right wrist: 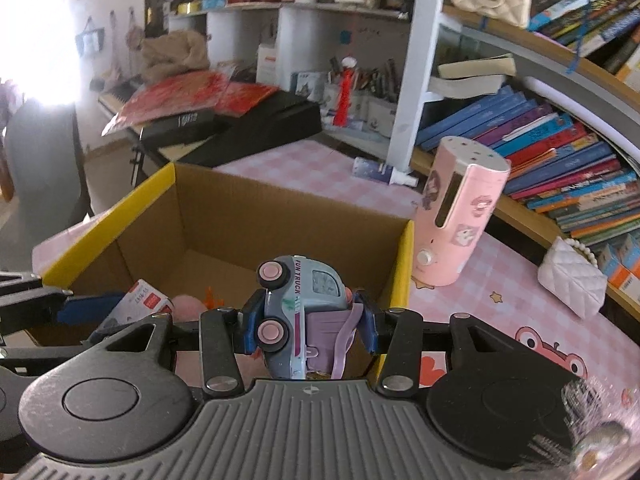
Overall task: Organize objects
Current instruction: 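Lower the card box into the yellow box with the left gripper while the right lowers the toy car in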
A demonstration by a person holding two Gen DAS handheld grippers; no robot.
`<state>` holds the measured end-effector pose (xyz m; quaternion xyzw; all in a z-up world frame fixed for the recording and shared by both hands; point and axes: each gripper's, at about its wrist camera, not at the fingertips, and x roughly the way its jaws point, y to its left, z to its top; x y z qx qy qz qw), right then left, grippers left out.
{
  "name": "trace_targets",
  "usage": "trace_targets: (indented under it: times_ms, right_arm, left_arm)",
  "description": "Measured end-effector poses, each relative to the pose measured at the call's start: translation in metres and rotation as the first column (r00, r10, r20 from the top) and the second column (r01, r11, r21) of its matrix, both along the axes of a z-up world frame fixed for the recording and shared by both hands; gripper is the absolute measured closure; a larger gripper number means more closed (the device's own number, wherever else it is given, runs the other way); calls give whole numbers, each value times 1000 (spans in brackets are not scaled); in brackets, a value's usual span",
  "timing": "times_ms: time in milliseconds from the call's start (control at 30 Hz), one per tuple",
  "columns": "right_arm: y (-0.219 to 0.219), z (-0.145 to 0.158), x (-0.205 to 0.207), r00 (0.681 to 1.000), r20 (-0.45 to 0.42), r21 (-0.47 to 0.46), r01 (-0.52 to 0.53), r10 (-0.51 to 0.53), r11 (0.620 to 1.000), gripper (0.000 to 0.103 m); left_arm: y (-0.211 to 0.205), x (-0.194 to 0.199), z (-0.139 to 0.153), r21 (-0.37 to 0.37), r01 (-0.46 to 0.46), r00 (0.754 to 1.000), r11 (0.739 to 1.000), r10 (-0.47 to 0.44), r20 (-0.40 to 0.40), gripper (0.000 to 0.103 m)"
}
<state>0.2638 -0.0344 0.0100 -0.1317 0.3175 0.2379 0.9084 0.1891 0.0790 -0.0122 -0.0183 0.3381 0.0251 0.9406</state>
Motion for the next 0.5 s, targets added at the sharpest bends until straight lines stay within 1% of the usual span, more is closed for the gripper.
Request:
trace_targets:
  times_ms: [200, 300, 500]
  right_arm:
    - [9, -14, 10, 998, -31, -56, -50, 48, 997, 59]
    - [12, -20, 14, 997, -47, -80, -73, 69, 994, 59]
    - [21, -23, 19, 994, -45, -108, -106, 101, 988, 59]
  left_arm:
    - [-3, 6, -9, 41, 3, 999, 999, -1, -46, 75]
    - [-2, 9, -11, 37, -6, 999, 999, 8, -53, 75]
    - [1, 12, -14, 11, -15, 998, 1000, 15, -66, 75]
